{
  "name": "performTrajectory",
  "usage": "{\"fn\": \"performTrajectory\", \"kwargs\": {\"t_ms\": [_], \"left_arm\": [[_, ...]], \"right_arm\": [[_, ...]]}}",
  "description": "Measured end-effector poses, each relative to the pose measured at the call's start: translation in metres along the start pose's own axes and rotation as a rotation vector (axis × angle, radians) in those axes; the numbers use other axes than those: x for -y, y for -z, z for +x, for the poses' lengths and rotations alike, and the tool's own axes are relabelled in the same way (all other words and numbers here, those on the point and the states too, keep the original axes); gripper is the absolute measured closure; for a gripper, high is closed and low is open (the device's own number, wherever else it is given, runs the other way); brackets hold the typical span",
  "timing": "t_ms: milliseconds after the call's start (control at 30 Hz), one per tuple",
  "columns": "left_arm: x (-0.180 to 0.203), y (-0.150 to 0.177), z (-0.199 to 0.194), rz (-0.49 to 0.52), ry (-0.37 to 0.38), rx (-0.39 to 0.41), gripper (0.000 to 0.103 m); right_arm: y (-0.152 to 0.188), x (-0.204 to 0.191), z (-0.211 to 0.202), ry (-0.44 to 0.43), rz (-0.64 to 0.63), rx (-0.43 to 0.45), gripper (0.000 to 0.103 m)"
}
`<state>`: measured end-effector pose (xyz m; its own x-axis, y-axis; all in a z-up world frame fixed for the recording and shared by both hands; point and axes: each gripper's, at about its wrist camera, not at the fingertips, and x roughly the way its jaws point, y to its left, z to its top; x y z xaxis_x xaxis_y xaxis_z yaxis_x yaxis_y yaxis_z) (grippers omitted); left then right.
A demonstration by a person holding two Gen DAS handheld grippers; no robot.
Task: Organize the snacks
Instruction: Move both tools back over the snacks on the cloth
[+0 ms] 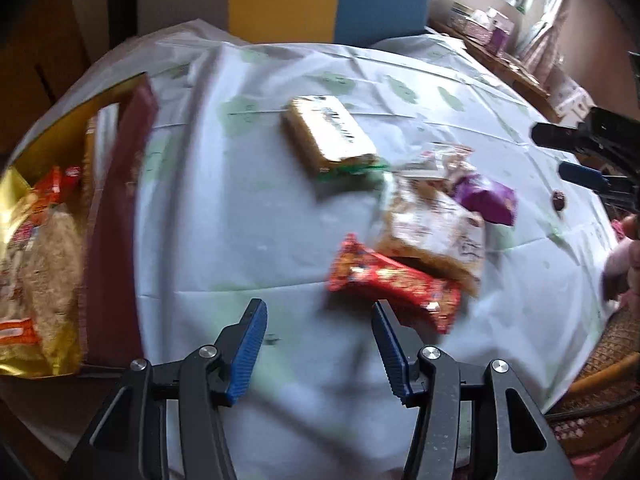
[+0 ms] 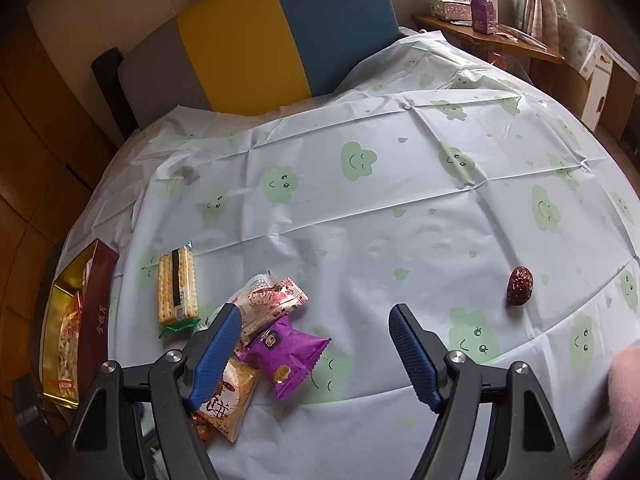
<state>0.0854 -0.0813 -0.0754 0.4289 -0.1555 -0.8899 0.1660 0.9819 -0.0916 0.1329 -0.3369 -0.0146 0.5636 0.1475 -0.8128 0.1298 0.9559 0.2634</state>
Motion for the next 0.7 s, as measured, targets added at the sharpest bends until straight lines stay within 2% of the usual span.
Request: {"fn": "performTrajectory", "kwargs": {"t_ms": [33, 200, 267, 367, 533, 600, 700], "left_arm": [[-0.003, -0.001, -0.002, -0.011, -0.001, 0.005, 0.05], [0.003, -0.003, -0.01, -0.061, 0.096, -0.018, 0.05], [0.01, -0.004, -0.008, -0.066, 0.114, -0.035, 0.061], [0.018, -0.007, -0.002, -0.107, 0.141, -0.077, 0.062], [0.022, -0.014, 0.009, -0.17, 0.169, -0.115, 0.062], [0.022, -0.016, 0.012, -0.196, 0.161, -0.106, 0.06], [0.027, -0.022, 0.013, -0.169, 0.125, -0.067, 0.06]], "right_arm": [[0.0, 0.0, 0.0, 0.001, -0.003, -0.002, 0.025], [0.0, -0.002, 0.001, 0.005, -0.01, -0.004, 0.025], [0.0, -0.001, 0.001, 0.006, -0.006, -0.005, 0.025], [0.0, 0.0, 0.0, 0.002, -0.003, -0.003, 0.025], [0.0, -0.001, 0.0, -0.005, -0.007, -0.002, 0.025], [0.0, -0.001, 0.0, -0.007, -0.006, -0.002, 0.025], [-0.001, 0.0, 0.0, -0.012, -0.004, -0.005, 0.025]]}}
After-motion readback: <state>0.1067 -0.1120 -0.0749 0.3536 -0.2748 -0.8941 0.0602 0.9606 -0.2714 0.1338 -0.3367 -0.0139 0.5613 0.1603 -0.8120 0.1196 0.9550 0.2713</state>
